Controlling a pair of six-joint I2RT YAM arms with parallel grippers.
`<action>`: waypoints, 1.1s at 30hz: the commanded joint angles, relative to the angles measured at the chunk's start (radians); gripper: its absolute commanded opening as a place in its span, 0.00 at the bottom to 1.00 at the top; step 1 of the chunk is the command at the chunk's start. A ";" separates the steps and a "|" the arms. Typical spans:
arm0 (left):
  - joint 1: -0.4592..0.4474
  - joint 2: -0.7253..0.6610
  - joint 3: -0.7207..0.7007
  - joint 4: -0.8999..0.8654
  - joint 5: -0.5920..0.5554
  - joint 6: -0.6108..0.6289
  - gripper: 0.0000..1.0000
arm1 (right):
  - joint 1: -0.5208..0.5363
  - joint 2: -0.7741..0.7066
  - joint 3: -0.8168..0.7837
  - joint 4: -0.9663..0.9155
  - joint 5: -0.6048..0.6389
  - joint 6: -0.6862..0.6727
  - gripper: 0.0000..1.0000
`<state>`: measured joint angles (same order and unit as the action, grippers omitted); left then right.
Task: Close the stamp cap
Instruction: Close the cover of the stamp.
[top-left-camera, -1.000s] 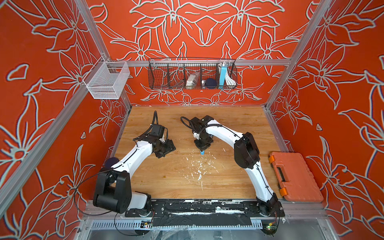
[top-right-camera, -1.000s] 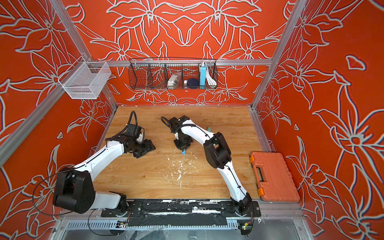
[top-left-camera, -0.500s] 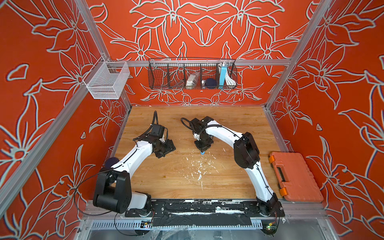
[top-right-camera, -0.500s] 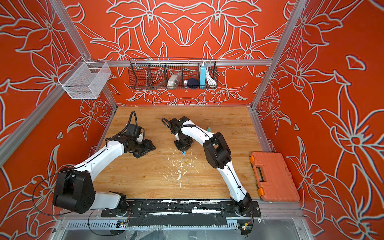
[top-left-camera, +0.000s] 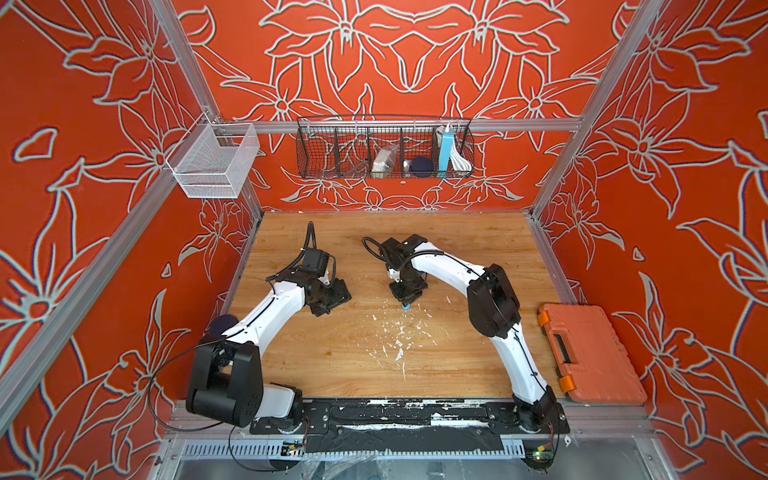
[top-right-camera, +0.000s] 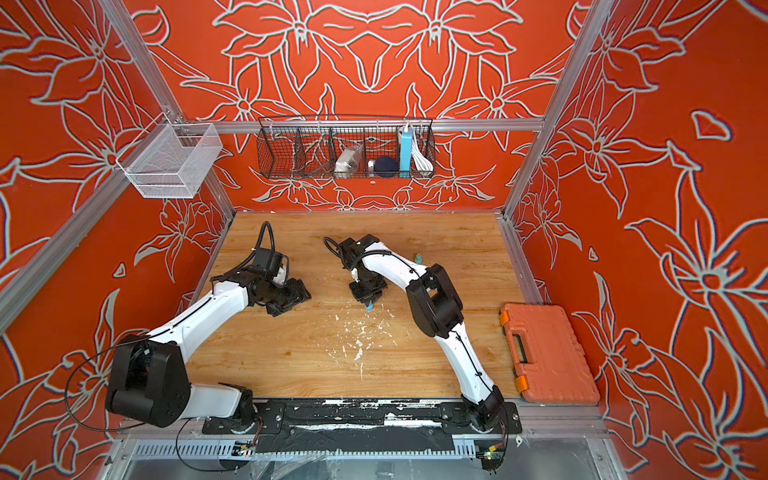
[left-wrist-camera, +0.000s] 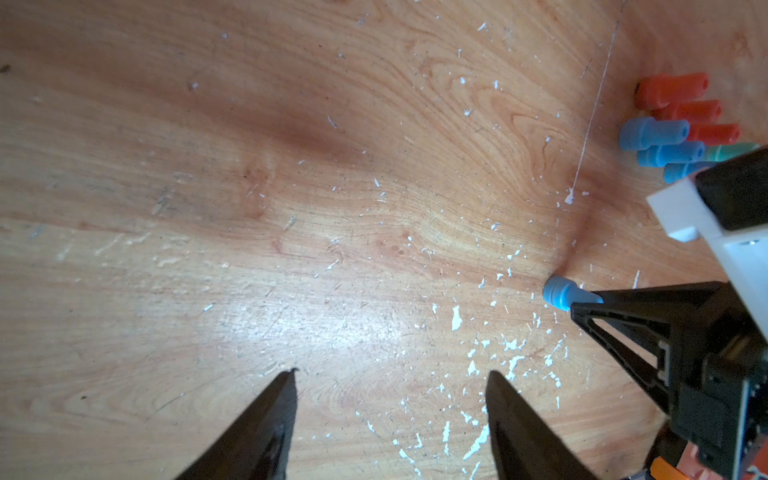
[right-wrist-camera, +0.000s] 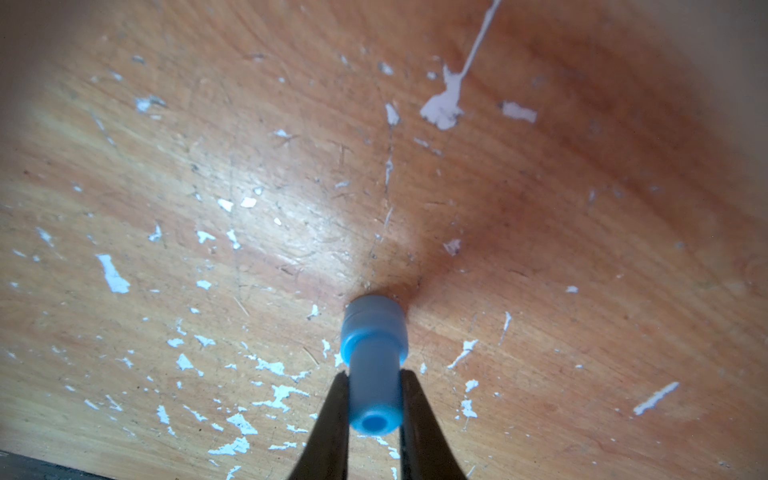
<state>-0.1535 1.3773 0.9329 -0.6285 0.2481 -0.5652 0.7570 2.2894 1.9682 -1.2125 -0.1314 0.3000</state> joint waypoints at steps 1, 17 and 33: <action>0.008 -0.016 -0.002 -0.015 -0.001 0.005 0.72 | 0.002 -0.001 -0.056 0.029 0.043 0.014 0.07; 0.007 -0.006 0.014 -0.018 0.003 0.004 0.72 | -0.005 -0.159 -0.348 0.254 0.201 0.113 0.07; 0.008 -0.003 0.019 -0.019 0.003 0.008 0.72 | -0.123 -0.189 -0.375 0.255 0.241 0.087 0.06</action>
<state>-0.1513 1.3773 0.9348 -0.6308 0.2489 -0.5652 0.6674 2.0911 1.6367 -0.9390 0.0528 0.3840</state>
